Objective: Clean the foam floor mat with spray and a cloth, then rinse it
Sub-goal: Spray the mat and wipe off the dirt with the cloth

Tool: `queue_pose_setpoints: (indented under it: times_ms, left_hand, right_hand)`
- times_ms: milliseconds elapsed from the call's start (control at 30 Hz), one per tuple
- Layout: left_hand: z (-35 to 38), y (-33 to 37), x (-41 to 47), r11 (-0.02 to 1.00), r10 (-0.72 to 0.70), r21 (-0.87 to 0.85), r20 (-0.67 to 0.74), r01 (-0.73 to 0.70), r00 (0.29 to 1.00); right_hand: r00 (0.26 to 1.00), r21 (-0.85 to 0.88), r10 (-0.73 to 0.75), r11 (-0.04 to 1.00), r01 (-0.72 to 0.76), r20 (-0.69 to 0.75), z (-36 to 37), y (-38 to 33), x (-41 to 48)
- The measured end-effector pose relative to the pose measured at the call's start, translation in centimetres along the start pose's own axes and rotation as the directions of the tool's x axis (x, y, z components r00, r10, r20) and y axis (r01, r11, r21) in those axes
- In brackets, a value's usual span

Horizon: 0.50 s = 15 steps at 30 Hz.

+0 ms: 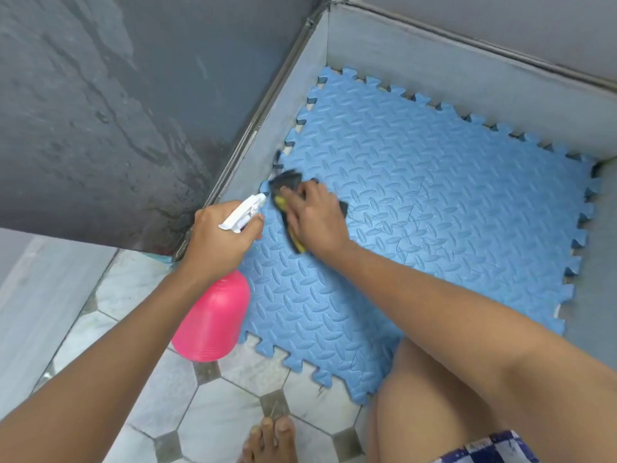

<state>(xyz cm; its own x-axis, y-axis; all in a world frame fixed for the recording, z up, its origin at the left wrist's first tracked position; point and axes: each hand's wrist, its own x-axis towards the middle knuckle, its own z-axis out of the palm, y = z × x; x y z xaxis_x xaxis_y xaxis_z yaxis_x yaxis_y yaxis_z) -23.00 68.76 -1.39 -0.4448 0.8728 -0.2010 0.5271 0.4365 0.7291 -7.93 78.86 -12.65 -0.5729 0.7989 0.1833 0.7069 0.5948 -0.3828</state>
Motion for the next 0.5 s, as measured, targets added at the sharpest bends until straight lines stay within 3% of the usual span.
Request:
queue_pose_setpoints:
  times_ms: [100, 167, 267, 333, 400, 500]
  left_hand:
    - [0.1, 0.6, 0.2, 0.998, -0.006, 0.056, 0.012, 0.005, 1.000]
    - [0.4, 1.2, 0.5, 0.998, -0.025, 0.057, 0.034, 0.023, 0.999]
    - [1.3, 2.6, 1.6, 0.998, -0.039, 0.051, 0.090, 0.035, 0.995]
    - [2.4, 3.9, 2.7, 0.998, 0.004, 0.062, 0.141, -0.013, 0.990]
    - [3.6, 5.4, 4.3, 0.998, 0.054, 0.036, 0.168, -0.061, 0.984]
    - [5.1, 7.6, 6.7, 0.993, 0.112, 0.001, 0.170, -0.114, 0.979]
  right_hand:
    - [0.964, 0.047, -0.251, 0.968, 0.248, 0.090, -0.3, 0.4, -3.5]
    - [0.967, 0.036, -0.244, 0.970, 0.241, 0.073, -1.6, 4.0, -4.2]
    - [0.999, -0.061, -0.015, 0.998, 0.013, -0.032, -5.0, 12.8, -3.9]
    - [0.974, -0.113, 0.198, 0.971, -0.211, -0.111, -7.8, 19.3, -4.1]
    - [0.894, -0.149, 0.415, 0.886, -0.439, -0.167, -10.7, 25.4, -5.1]
    - [0.677, -0.177, 0.700, 0.654, -0.735, -0.227, -14.8, 32.6, -6.9]
